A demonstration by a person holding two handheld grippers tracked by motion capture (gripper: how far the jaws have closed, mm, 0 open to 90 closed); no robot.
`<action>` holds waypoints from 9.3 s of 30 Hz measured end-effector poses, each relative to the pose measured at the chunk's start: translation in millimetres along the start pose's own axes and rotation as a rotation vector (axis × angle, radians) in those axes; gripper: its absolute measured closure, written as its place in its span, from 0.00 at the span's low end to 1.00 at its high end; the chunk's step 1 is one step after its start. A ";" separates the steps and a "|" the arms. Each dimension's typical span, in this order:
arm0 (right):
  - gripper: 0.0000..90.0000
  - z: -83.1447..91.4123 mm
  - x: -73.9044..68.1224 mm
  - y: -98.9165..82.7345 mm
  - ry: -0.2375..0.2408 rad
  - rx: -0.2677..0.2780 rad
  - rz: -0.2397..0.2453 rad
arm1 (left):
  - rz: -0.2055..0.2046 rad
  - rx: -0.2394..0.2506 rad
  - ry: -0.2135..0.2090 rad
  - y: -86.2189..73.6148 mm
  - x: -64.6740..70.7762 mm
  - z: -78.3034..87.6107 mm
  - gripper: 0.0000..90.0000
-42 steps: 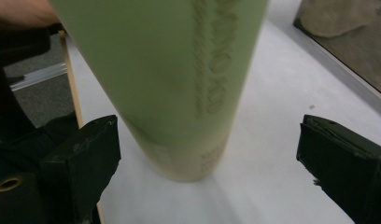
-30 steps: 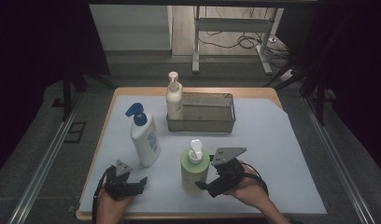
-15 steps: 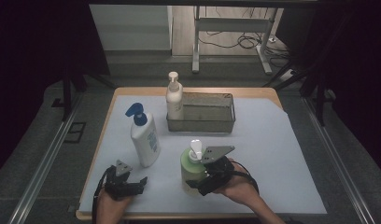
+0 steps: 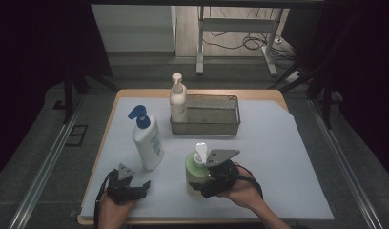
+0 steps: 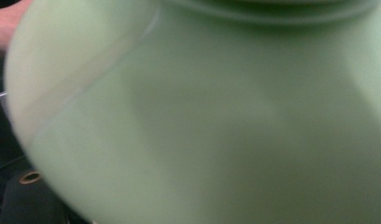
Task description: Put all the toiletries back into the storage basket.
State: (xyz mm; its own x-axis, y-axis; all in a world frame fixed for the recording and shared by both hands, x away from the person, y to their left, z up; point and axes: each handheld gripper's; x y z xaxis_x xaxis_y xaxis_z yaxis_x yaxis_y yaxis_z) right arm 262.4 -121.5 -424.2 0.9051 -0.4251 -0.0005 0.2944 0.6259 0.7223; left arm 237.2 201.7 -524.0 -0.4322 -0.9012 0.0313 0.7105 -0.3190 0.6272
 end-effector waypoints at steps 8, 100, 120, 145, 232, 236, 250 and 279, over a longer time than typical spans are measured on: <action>0.14 8.6 10.3 4.9 -0.033 0.010 -0.025 | -0.004 -0.001 0.000 0.1 -0.3 0.1 0.13; 0.14 24.5 127.9 109.2 -0.278 0.054 -0.180 | 0.006 -0.006 -0.004 1.2 -0.9 -0.4 0.14; 0.14 8.4 153.4 120.8 -0.332 0.051 -0.212 | 0.014 -0.006 -0.001 1.2 -0.5 -0.7 0.14; 0.14 -16.4 180.3 111.7 -0.390 0.043 -0.250 | 0.015 -0.006 0.002 0.9 0.1 -0.6 0.14; 0.29 -25.2 185.1 40.2 -0.277 0.002 -0.289 | 0.013 0.000 0.005 0.3 0.4 -0.5 0.14; 0.36 -21.2 185.5 32.3 -0.281 -0.009 -0.286 | 0.015 0.001 0.006 0.2 0.6 -0.5 0.14; 0.77 -14.3 198.5 19.1 -0.346 -0.023 -0.309 | 0.014 0.002 0.006 0.0 0.7 -0.4 0.14; 0.99 -49.3 224.7 27.3 -0.359 -0.048 -0.395 | 0.013 0.001 0.006 0.0 0.5 -0.4 0.14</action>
State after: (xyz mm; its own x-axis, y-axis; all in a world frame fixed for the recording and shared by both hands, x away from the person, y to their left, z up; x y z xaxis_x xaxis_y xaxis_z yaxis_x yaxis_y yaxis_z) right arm 489.0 -167.7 -438.6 0.5634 -0.8258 -0.0232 0.6128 0.3989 0.6821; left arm 237.2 201.1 -524.3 -0.4193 -0.9072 0.0346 0.7156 -0.3068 0.6275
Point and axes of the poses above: each handheld gripper's, and its own axes: z roughly backward along the jaws, y roughly out of its top, x roughly to its right, and after that the axes turned 4 degrees about -x, right-handed
